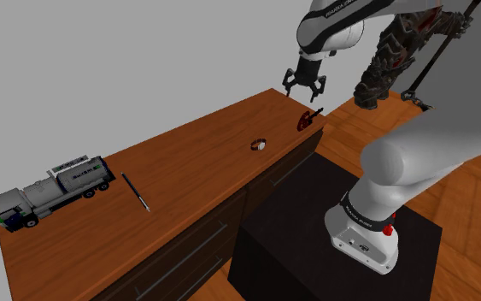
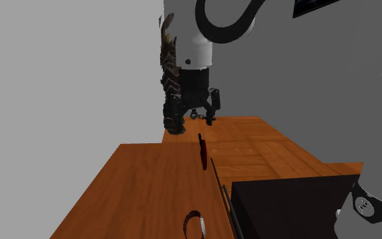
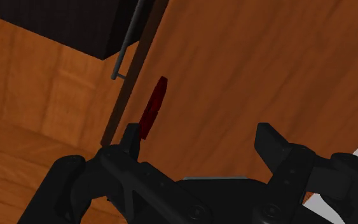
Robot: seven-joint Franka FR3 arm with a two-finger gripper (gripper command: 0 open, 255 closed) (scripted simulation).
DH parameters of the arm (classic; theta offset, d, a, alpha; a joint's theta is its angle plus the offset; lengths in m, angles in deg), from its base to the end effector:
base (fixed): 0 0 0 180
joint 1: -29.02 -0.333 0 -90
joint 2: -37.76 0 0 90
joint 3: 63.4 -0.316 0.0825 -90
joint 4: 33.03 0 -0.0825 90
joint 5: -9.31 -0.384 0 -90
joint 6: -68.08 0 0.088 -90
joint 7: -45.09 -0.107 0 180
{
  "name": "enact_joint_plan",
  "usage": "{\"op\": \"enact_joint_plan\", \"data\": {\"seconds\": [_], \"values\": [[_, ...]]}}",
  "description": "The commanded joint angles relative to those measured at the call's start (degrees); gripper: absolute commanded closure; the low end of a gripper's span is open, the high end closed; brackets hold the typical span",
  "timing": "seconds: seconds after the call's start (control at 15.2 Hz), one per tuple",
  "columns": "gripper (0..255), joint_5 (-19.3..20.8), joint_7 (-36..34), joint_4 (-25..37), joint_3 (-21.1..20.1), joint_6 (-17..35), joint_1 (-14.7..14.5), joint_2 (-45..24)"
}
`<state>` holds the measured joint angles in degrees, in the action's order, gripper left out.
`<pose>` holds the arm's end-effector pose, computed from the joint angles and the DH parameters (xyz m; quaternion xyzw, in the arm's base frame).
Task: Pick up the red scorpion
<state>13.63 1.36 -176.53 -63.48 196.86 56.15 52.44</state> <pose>0.3897 -0.2014 0.3762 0.8283 -0.5595 0.0039 0.0293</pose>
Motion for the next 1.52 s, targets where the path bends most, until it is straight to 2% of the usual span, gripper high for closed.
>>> {"op": "enact_joint_plan", "data": {"seconds": [0.0, 0.53, 1.12, 1.19, 1.45], "values": [[0, 1.1, -3.4, 0.2, 0.8, 2.9, 1.9, -2.9], [0, 5.0, -16.0, 0.3, 4.8, 11.9, 8.3, -11.5], [0, 5.7, -16.9, -0.9, 5.0, 18.3, 8.5, -16.7], [255, 5.7, -16.9, -0.9, 5.0, 18.3, 8.5, -16.7], [255, 5.7, -16.9, -0.9, 5.0, 18.4, 8.5, -16.7]]}}
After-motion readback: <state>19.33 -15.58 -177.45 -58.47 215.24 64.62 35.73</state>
